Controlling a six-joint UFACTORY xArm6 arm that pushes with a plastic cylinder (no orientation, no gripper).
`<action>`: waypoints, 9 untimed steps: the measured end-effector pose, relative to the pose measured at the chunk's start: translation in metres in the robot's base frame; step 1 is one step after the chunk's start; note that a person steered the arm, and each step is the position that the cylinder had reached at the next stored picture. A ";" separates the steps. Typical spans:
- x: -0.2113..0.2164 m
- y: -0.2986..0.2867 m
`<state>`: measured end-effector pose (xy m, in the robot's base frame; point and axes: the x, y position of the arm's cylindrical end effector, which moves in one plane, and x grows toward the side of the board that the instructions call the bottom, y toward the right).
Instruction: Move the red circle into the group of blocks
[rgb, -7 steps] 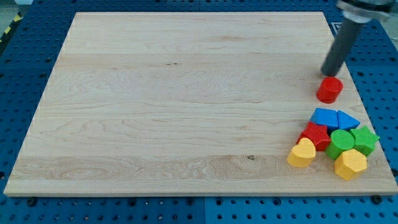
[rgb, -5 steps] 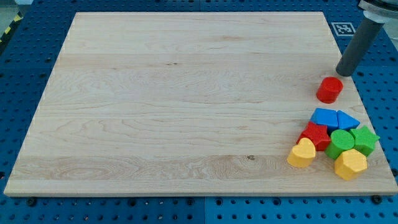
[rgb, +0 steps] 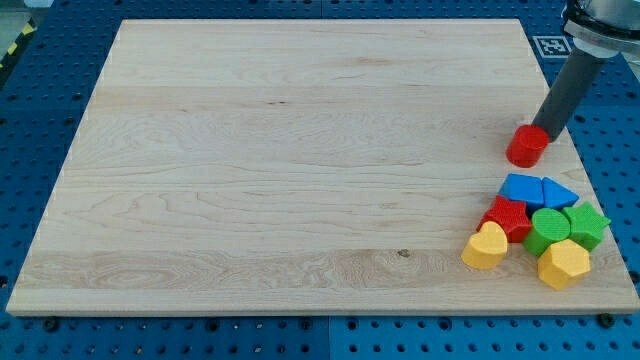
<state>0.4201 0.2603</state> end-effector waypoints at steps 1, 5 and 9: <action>0.005 -0.005; 0.008 -0.046; 0.038 -0.059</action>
<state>0.4576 0.2010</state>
